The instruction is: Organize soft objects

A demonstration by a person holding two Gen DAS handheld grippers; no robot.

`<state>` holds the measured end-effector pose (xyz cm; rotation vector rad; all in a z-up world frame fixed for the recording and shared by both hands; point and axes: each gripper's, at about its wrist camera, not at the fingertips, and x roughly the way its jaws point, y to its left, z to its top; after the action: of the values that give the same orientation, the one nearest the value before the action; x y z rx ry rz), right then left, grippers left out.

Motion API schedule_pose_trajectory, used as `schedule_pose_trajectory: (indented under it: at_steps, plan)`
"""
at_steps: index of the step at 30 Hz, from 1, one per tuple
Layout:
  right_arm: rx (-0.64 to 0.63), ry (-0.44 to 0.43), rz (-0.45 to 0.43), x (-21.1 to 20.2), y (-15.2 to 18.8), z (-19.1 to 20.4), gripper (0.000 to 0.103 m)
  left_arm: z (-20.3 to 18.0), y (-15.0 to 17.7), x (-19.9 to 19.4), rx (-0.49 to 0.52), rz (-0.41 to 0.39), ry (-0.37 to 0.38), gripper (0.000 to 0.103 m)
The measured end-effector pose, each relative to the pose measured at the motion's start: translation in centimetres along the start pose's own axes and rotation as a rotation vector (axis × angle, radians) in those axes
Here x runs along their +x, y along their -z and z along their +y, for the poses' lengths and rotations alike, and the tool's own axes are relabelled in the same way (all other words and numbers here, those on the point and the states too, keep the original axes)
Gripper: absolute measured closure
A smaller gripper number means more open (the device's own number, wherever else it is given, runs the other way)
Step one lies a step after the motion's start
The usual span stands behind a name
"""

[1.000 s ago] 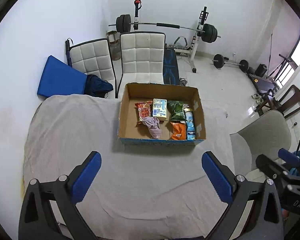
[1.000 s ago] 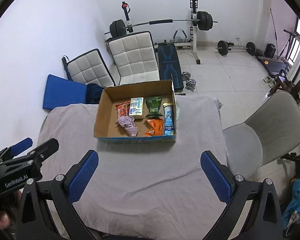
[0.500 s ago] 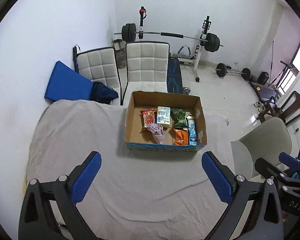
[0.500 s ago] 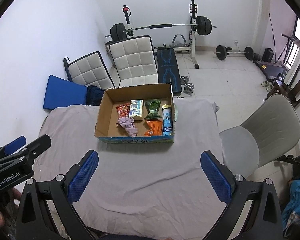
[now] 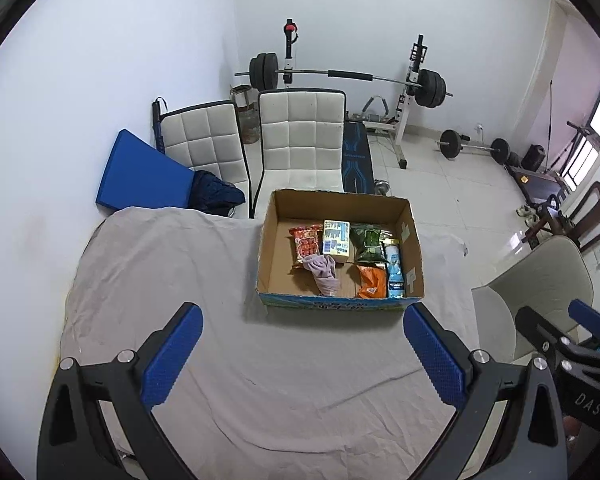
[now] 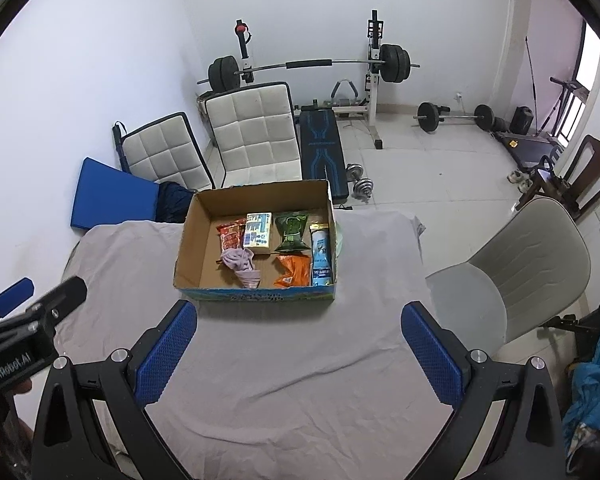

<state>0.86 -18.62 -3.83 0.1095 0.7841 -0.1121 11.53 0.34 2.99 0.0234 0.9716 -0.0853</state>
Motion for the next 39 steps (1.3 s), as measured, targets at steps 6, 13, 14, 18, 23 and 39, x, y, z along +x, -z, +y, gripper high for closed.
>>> schedule_pose_trajectory:
  at_steps: [6,13,14,18,23,39]
  plan:
    - [-0.007,0.015,-0.008,0.0,-0.11,0.13,0.0,-0.33,0.37,0.35,0.01,0.016,-0.008,0.0]
    - [-0.015,0.041,-0.022,-0.35,-0.14,0.2,0.0,-0.36,0.33,0.24,0.015,0.008,-0.014,0.0]
    - [-0.018,0.042,-0.023,-0.4,-0.16,0.23,0.0,-0.41,0.37,0.23,0.014,0.006,-0.014,0.0]
    - [-0.026,0.038,-0.026,-0.64,-0.14,0.29,0.0,-0.36,0.3,0.13,0.01,0.004,-0.01,0.0]
    - [-0.035,0.035,-0.028,-0.8,-0.18,0.46,0.0,-0.38,0.02,0.0,0.005,-0.002,-0.014,0.0]
    - [-0.041,0.036,-0.027,-0.78,-0.15,0.92,0.0,-0.15,0.23,0.02,0.004,0.0,-0.024,0.0]
